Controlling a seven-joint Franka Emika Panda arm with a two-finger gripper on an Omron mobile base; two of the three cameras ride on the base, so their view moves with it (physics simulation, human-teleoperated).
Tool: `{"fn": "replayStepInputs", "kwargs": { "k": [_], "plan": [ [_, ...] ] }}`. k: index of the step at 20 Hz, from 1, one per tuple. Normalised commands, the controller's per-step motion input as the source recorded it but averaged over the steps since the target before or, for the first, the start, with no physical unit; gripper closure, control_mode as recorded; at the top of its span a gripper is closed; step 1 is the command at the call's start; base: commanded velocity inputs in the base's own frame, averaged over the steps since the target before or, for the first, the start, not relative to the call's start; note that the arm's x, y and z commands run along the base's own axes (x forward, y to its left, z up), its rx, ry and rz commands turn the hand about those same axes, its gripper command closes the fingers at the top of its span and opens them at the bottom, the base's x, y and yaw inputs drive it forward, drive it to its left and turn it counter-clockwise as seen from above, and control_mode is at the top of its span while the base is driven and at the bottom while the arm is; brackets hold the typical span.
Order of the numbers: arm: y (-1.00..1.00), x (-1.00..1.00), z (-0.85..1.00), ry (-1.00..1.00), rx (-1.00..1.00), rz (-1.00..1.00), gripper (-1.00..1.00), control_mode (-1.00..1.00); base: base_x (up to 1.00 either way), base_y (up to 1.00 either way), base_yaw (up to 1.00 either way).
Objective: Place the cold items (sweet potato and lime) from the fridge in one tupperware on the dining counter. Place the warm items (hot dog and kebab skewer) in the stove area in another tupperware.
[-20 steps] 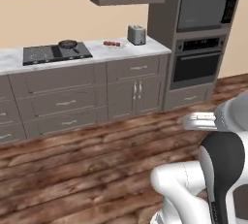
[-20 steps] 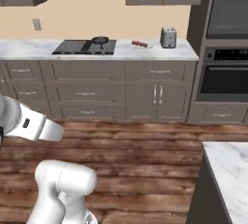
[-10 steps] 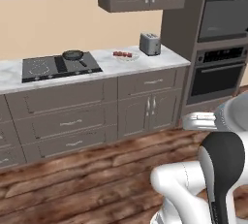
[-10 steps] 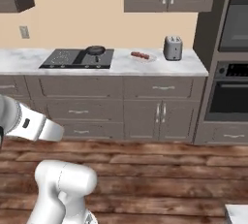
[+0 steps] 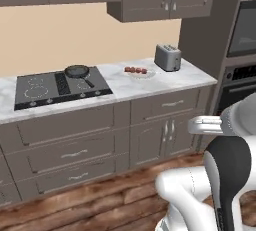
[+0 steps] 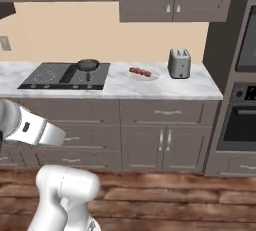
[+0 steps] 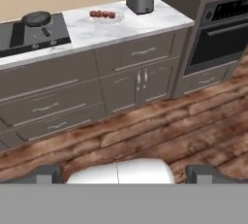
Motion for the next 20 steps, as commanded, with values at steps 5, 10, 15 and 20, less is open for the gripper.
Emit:
{"fn": "replayStepInputs", "kwargs": {
  "k": [5,10,15,20],
  "plan": [
    [0.00,0.00,0.00,0.00,0.00,0.00,-1.00,1.00,1.00,-0.38,0.00],
    [0.00,0.00,0.00,0.00,0.00,0.00,-1.00,1.00,1.00,-0.37,0.00],
    [0.00,0.00,0.00,0.00,0.00,0.00,-1.00,1.00,1.00,-0.34,0.00],
    [0.00,0.00,0.00,0.00,0.00,0.00,-1.00,1.00,1.00,-0.32,0.01]
  ]
}}
